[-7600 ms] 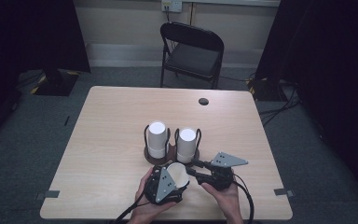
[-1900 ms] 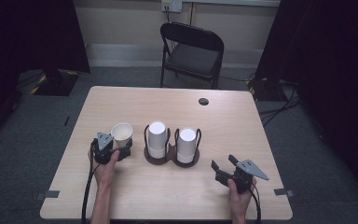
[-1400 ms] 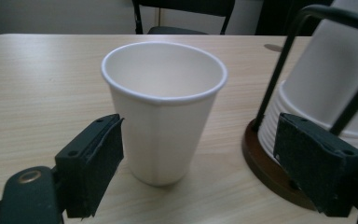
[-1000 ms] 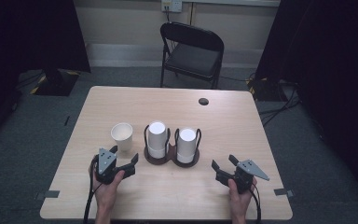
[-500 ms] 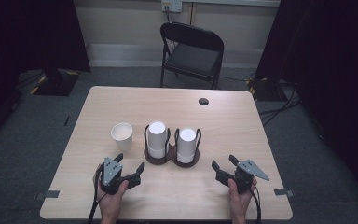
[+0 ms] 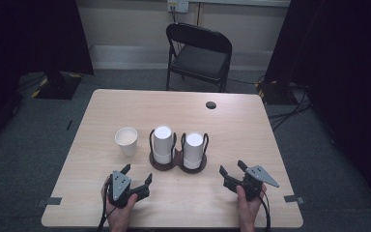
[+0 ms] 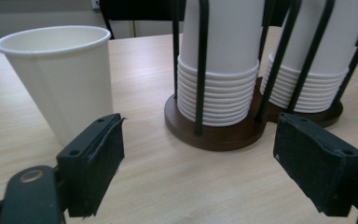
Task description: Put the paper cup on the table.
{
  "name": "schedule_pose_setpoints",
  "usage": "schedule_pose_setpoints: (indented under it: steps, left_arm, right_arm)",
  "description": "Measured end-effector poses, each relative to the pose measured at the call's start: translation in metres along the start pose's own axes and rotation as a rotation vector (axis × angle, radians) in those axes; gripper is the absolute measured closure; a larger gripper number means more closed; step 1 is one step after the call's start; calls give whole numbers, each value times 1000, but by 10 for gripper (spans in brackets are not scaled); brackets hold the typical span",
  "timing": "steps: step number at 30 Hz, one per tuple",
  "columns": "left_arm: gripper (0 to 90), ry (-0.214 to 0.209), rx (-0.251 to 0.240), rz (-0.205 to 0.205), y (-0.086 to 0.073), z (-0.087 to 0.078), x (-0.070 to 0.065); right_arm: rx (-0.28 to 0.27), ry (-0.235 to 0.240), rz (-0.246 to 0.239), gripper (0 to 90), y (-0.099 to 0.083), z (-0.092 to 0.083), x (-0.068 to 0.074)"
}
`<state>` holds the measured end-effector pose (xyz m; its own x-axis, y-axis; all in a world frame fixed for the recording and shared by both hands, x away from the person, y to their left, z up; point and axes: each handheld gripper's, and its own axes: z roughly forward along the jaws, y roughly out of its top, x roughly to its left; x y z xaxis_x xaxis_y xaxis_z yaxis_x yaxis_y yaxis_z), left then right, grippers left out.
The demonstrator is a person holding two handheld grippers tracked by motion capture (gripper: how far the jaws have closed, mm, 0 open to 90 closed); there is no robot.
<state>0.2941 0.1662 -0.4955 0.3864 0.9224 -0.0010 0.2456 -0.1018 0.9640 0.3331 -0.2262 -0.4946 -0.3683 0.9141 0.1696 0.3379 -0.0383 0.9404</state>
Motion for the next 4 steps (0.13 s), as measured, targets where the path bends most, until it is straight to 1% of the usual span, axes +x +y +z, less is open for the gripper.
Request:
schedule_pose_setpoints:
  steps: [1,2,4]
  left_arm:
    - [162,11,-7,4,0,0,-2]
    - [158,6,-4,5,0,0,-1]
    - [156,0,12,-20,1,2,2]
  right_arm:
    - [0,-1,0,198,0,0,0]
    - [2,-5,0,198,0,0,0]
    - [9,-9,1,198,0,1,0]
